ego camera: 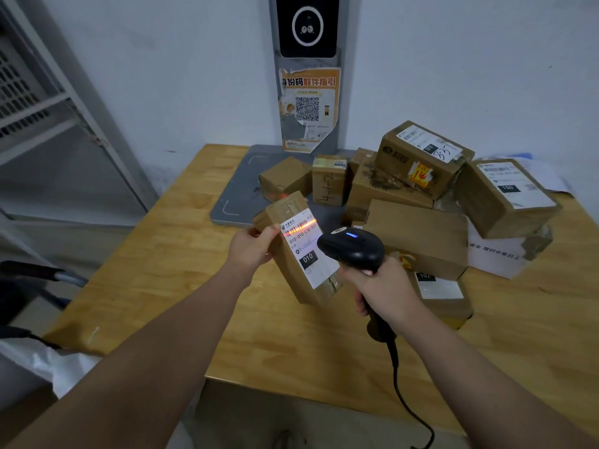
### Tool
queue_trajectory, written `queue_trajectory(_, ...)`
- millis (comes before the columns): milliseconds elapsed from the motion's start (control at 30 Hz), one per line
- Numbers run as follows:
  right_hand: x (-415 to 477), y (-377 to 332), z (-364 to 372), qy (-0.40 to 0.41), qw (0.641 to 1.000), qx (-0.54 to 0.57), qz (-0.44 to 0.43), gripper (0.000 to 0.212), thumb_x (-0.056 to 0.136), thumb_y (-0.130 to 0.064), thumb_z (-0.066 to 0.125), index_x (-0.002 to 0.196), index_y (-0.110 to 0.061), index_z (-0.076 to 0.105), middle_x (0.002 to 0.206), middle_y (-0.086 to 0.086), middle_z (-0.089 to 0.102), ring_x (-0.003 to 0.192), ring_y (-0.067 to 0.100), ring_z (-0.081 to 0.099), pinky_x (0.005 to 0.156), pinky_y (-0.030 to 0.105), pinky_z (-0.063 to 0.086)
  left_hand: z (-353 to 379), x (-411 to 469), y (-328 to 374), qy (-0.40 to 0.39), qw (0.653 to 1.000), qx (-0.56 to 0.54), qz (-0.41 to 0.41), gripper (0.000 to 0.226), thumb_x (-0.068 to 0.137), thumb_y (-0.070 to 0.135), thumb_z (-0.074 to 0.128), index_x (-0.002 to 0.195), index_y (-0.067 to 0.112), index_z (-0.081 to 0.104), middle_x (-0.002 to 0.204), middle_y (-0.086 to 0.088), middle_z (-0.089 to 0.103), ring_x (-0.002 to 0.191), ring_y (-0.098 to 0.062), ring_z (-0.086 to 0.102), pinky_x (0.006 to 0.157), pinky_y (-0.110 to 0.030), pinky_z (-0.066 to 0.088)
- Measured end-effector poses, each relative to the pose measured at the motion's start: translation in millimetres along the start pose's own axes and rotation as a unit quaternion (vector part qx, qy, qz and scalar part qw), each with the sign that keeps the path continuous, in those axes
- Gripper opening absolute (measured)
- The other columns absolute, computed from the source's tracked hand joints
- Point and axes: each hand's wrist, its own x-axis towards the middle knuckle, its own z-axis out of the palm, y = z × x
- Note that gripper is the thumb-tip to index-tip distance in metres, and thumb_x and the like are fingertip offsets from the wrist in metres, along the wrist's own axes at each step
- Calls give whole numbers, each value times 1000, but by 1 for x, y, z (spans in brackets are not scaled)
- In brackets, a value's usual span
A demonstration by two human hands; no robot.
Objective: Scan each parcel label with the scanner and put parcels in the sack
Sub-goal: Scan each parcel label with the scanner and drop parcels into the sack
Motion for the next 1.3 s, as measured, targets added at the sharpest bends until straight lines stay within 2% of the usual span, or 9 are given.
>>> queue_trajectory(367, -23, 15, 55, -96, 994, 58, -14, 37, 87, -16, 67, 54, -3, 56, 47, 12, 54, 43, 20, 52, 49, 29, 48, -78, -70, -48, 102, 994, -27, -6, 24, 90, 31, 65, 104, 13, 55, 105, -6, 63, 99, -20, 64, 88, -36, 55)
queue_trajectory(567, -59, 25, 137, -114, 988, 101, 23, 23, 84, -13, 72, 66, -4, 62, 51, 5, 55, 49, 18, 57, 55, 30, 51, -179, -115, -81, 181, 982, -1, 51, 61, 72, 47, 74, 120, 16, 53, 110, 6, 64, 104, -14, 62, 93, -41, 53)
queue_trajectory(667, -72, 25, 184, -107, 986, 118, 42, 20, 85, -12, 71, 72, 0, 62, 56, 7, 55, 51, 19, 57, 56, 30, 50, -233, -130, -88, 200, 974, 39, 98, 52, 83, 27, 74, 127, 15, 48, 112, 8, 61, 102, -6, 59, 91, -32, 49)
queue_trajectory(800, -94, 24, 256, -97, 988, 115, 43, 19, 86, -12, 71, 73, -3, 61, 59, 8, 57, 55, 20, 57, 57, 29, 48, -313, -145, -98, 174, 965, 124, 153, 59, 79, 29, 78, 128, 18, 46, 113, 12, 58, 98, -2, 58, 81, -22, 49)
queue_trajectory(967, -117, 66, 331, -107, 994, 11, 32, 26, 77, -22, 81, 96, -13, 66, 78, -1, 66, 78, 19, 64, 62, 27, 45, -370, -155, -136, 98, 957, 249, 113, 71, 70, 39, 83, 129, 23, 47, 115, 13, 59, 104, -5, 58, 84, -25, 49)
queue_trajectory(1067, -129, 100, 357, -144, 987, -41, 54, 55, 78, -14, 80, 128, -12, 55, 106, 4, 66, 101, 21, 61, 74, 23, 41, -383, -159, -172, 93, 958, 264, 60, 77, 69, 42, 83, 132, 20, 44, 116, 11, 57, 108, -10, 57, 83, -24, 47)
queue_trajectory(1133, -131, 114, 366, -124, 986, -100, 55, 52, 85, -7, 70, 133, -8, 50, 114, 11, 64, 107, 27, 60, 72, 17, 37, -393, -159, -190, 90, 956, 277, 30, 84, 68, 45, 83, 135, 18, 41, 124, 8, 54, 114, -13, 55, 86, -27, 48)
queue_trajectory(1233, -134, 112, 365, -65, 983, -163, 46, 33, 90, -6, 57, 122, -13, 53, 96, 3, 60, 89, 20, 61, 74, 25, 39, -402, -158, -206, 92, 952, 290, 21, 83, 67, 40, 85, 133, 19, 39, 125, 7, 49, 114, -11, 52, 88, -28, 49)
queue_trajectory(1300, -139, 108, 359, -11, 996, -87, 21, 23, 88, 1, 59, 99, -18, 54, 77, -7, 56, 67, 3, 54, 70, 29, 39, -402, -158, -212, 67, 949, 306, 30, 85, 66, 35, 86, 133, 21, 36, 123, 8, 46, 112, -7, 48, 88, -25, 46)
